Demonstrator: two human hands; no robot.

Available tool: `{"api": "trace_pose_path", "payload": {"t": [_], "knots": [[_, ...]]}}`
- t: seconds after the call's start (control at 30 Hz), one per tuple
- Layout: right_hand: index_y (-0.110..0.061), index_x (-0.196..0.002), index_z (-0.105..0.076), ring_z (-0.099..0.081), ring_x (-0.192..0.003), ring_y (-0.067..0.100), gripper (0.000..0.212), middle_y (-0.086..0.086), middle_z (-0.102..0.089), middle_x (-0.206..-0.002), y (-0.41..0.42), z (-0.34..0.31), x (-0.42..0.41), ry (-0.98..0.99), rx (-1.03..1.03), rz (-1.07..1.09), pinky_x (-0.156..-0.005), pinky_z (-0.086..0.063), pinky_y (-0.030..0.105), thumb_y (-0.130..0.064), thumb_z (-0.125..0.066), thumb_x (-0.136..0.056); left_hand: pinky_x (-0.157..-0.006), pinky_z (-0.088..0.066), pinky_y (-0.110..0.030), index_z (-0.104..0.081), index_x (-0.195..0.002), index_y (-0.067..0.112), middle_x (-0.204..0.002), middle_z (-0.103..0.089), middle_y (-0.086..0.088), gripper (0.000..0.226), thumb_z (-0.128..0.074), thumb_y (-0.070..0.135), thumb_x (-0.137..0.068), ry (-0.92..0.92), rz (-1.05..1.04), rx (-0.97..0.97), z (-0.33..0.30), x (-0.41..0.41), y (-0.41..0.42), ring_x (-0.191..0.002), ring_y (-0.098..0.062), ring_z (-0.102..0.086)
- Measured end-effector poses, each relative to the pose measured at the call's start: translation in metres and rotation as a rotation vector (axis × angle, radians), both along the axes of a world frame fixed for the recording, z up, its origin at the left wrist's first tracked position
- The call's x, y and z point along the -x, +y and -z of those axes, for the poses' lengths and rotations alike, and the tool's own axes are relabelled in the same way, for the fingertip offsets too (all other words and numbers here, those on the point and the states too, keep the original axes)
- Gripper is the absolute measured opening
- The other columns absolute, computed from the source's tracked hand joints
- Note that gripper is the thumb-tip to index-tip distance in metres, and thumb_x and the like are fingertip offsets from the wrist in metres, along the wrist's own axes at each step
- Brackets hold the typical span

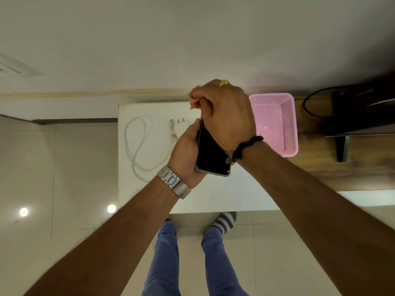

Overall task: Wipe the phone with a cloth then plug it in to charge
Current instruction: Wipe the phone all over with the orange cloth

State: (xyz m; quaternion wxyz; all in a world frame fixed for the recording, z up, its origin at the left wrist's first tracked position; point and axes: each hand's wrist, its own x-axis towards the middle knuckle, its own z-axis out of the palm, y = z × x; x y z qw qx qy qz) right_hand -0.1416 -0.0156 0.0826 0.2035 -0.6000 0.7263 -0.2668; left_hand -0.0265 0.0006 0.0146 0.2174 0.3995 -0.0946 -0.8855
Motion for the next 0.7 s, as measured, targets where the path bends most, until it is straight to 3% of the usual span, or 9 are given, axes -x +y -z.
{"api": "trace_pose_path", "payload": {"t": [0.07, 0.13, 0.23, 0.4, 0.57, 0.63, 0.7], "knots": [[-0.016, -0.099, -0.077, -0.068, -0.092, 0.018, 0.026, 0.001, -0.074, -0.099, -0.001, 0.000, 0.011, 0.026, -0.007, 0.030, -0.083, -0.055, 0.038, -0.007, -0.053, -0.094, -0.090, -0.057, -0.058, -0.080, -0.111, 0.023, -0.118, -0.075, -0.012, 0.051, -0.036, 0.050, -0.107, 0.027, 0.008, 0.014, 0.000, -0.004, -0.003, -0.099, -0.031, -0.073], [-0.017, -0.102, -0.076, -0.067, -0.093, 0.019, 0.024, 0.002, -0.073, -0.102, 0.009, 0.002, 0.026, 0.060, -0.038, 0.065, -0.085, -0.055, 0.036, -0.010, -0.053, -0.098, -0.082, -0.059, -0.054, -0.075, -0.122, 0.022, -0.120, -0.073, -0.015, 0.056, -0.030, 0.052, -0.108, 0.060, 0.022, 0.025, -0.001, -0.010, -0.008, -0.098, -0.034, -0.069], [-0.017, -0.107, -0.076, -0.067, -0.098, 0.017, 0.021, 0.002, -0.073, -0.106, 0.029, 0.005, 0.038, 0.027, -0.076, 0.130, -0.092, -0.055, 0.033, -0.013, -0.056, -0.102, -0.083, -0.056, -0.051, -0.064, -0.136, 0.017, -0.132, -0.064, -0.020, 0.060, -0.025, 0.053, -0.109, 0.085, 0.073, 0.045, -0.002, -0.014, -0.011, -0.102, -0.035, -0.063], [-0.015, -0.104, -0.076, -0.067, -0.097, 0.020, 0.027, 0.003, -0.074, -0.105, 0.013, 0.004, 0.017, 0.054, -0.048, 0.029, -0.089, -0.054, 0.034, -0.006, -0.053, -0.096, -0.076, -0.062, -0.053, -0.079, -0.112, 0.025, -0.114, -0.076, -0.011, 0.056, -0.030, 0.052, -0.108, 0.037, 0.053, 0.031, 0.002, -0.009, 0.001, -0.094, -0.031, -0.074], [-0.016, -0.108, -0.075, -0.067, -0.098, 0.019, 0.022, 0.003, -0.072, -0.106, 0.019, 0.001, 0.035, 0.086, -0.100, 0.060, -0.090, -0.054, 0.029, -0.011, -0.055, -0.100, -0.083, -0.059, -0.053, -0.074, -0.123, 0.022, -0.121, -0.073, -0.015, 0.059, -0.026, 0.053, -0.108, 0.040, 0.075, 0.056, 0.002, -0.015, -0.007, -0.099, -0.034, -0.071], [-0.014, -0.105, -0.075, -0.068, -0.098, 0.022, 0.021, 0.006, -0.073, -0.106, 0.031, -0.003, 0.031, 0.066, -0.090, 0.069, -0.092, -0.055, 0.035, -0.009, -0.056, -0.098, -0.082, -0.060, -0.052, -0.076, -0.121, 0.020, -0.119, -0.074, -0.015, 0.058, -0.028, 0.052, -0.109, 0.024, 0.054, 0.046, 0.001, -0.013, -0.011, -0.098, -0.033, -0.072], [-0.014, -0.104, -0.075, -0.070, -0.097, 0.026, 0.019, 0.008, -0.075, -0.107, 0.051, -0.006, 0.015, 0.064, -0.084, 0.002, -0.091, -0.057, 0.040, -0.007, -0.060, -0.094, -0.091, -0.059, -0.051, -0.071, -0.129, 0.017, -0.124, -0.072, -0.016, 0.055, -0.032, 0.049, -0.109, 0.013, -0.002, 0.014, 0.000, -0.011, -0.017, -0.106, -0.033, -0.072]]}}
